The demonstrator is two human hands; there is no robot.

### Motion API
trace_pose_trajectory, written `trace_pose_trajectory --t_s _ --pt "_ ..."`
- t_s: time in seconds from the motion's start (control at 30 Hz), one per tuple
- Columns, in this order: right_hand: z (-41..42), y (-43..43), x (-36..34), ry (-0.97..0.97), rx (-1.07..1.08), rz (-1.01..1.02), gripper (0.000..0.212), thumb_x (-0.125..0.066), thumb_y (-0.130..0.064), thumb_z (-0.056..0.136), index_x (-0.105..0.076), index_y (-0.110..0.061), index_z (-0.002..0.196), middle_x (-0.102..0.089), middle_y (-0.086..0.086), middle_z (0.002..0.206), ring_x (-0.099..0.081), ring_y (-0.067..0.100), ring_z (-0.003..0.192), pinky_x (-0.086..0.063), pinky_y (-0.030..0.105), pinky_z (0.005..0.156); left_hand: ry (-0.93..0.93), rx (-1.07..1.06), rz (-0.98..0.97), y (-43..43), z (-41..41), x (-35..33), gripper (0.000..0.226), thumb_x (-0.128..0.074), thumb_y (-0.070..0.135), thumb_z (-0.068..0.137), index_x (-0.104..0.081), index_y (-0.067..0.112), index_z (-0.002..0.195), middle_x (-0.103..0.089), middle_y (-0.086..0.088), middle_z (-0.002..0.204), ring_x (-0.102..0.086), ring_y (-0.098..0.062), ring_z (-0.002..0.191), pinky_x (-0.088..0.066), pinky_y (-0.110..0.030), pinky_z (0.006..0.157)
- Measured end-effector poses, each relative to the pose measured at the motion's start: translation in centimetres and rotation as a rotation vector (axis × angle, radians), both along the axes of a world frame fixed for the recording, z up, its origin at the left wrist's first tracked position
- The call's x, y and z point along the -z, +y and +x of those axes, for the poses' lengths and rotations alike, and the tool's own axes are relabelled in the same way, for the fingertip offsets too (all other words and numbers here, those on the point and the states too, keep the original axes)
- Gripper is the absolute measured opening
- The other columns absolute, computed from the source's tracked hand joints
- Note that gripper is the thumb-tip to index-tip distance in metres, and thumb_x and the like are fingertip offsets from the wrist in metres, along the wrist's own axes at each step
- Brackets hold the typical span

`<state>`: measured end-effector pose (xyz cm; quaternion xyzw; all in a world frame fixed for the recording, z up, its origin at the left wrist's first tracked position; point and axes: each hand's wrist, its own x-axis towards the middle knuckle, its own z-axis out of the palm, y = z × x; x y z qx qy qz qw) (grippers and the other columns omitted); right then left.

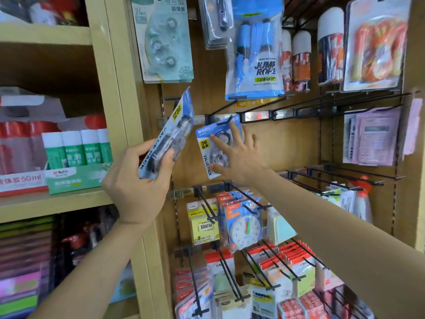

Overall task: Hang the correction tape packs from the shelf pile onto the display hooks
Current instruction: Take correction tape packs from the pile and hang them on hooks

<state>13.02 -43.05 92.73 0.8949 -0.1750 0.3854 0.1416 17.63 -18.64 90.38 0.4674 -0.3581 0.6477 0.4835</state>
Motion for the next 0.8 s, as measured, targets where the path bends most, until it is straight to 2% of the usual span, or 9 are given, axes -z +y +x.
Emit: trace_pose_trajectory --t_s 0.17,0.33,0.4,0.47,0.5,0.57,0.67,0.73,0.8 --pt "2.8 0.0 -1.8 0.091 0.015 0.042 0.076 -0.043 -0.070 0.089 -0.012 -0.046 0.154 -0.005 0.008 0.166 -0.007 0.047 0.147 -0.017 0.062 0.113 0.006 -0.019 0.017 0.0 0.3 -0.1 0.028 -0.079 0.025 0.089 -0.072 0.003 0.105 -0.075 -0.009 0.092 -0.070 -0.028 0.074 -0.056 -0.043 0.062" --pt "3.3 -0.9 -3.3 0.216 -0.118 0.246 0.074 -0.053 -0.057 0.094 -0.013 -0.046 0.155 -0.007 0.005 0.166 -0.010 0.043 0.149 -0.017 0.056 0.117 0.017 -0.022 0.019 0.1 0.1 -0.1 0.026 -0.080 0.025 0.089 -0.073 0.005 0.105 -0.075 -0.007 0.090 -0.069 -0.027 0.072 -0.055 -0.041 0.061" --pt "1.9 -0.3 -2.7 0.094 -0.314 0.419 0.070 -0.061 -0.042 0.095 -0.026 -0.036 0.155 -0.025 0.006 0.162 -0.025 0.034 0.146 -0.020 0.034 0.117 0.029 0.007 0.020 0.1 0.1 -0.2 0.027 -0.080 0.025 0.088 -0.073 0.005 0.105 -0.075 -0.007 0.091 -0.069 -0.025 0.072 -0.054 -0.037 0.062" --pt "-0.2 0.9 -1.6 -0.091 -0.570 0.687 0.064 -0.069 -0.030 0.092 -0.041 -0.027 0.150 -0.042 0.001 0.152 -0.046 0.021 0.133 -0.031 0.003 0.097 0.036 0.040 0.015 0.3 0.0 -0.2 0.028 -0.080 0.024 0.088 -0.073 0.004 0.105 -0.075 -0.005 0.092 -0.069 -0.024 0.073 -0.053 -0.034 0.063" --pt "-1.3 1.7 -1.1 -0.161 -0.693 0.846 0.060 -0.072 -0.028 0.091 -0.048 -0.025 0.146 -0.050 -0.003 0.146 -0.054 0.013 0.125 -0.035 0.000 0.090 0.035 0.055 0.017 0.3 0.0 -0.2 0.028 -0.081 0.024 0.088 -0.073 0.003 0.105 -0.074 -0.004 0.092 -0.069 -0.022 0.074 -0.053 -0.033 0.064" --pt "-3.1 3.4 -0.1 -0.194 -0.893 1.142 0.052 -0.071 -0.030 0.091 -0.054 -0.025 0.140 -0.061 -0.008 0.134 -0.060 0.005 0.115 -0.045 0.015 0.093 0.033 0.079 0.039 0.3 -0.1 -0.2 0.030 -0.081 0.025 0.088 -0.072 0.003 0.105 -0.071 0.002 0.093 -0.068 -0.019 0.075 -0.053 -0.031 0.065" --pt "-4.1 5.2 1.0 -0.161 -1.134 1.389 0.044 -0.068 -0.027 0.093 -0.056 -0.016 0.133 -0.065 0.001 0.129 -0.062 0.018 0.118 -0.045 0.038 0.104 0.044 0.141 0.077 0.4 -0.4 -0.2 0.032 -0.080 0.030 0.088 -0.073 0.004 0.105 -0.067 0.008 0.095 -0.065 -0.007 0.079 -0.053 -0.023 0.071" --pt "-4.3 6.4 1.2 -0.207 -1.285 1.490 0.041 -0.072 -0.024 0.087 -0.054 -0.014 0.122 -0.061 0.013 0.119 -0.060 0.023 0.115 -0.043 0.042 0.108 0.036 0.167 0.104 0.5 -0.6 -0.2 0.034 -0.079 0.032 0.088 -0.073 0.004 0.106 -0.066 0.009 0.094 -0.062 -0.002 0.080 -0.050 -0.012 0.074" --pt "-4.4 6.8 1.6 -0.318 -1.369 1.554 0.033 -0.075 -0.019 0.083 -0.053 -0.018 0.108 -0.053 0.019 0.111 -0.059 0.024 0.108 -0.048 0.041 0.102 0.019 0.162 0.135 0.6 -0.6 -0.2 0.036 -0.079 0.036 0.088 -0.073 0.005 0.105 -0.068 0.008 0.091 -0.062 -0.003 0.077 -0.050 -0.014 0.071"
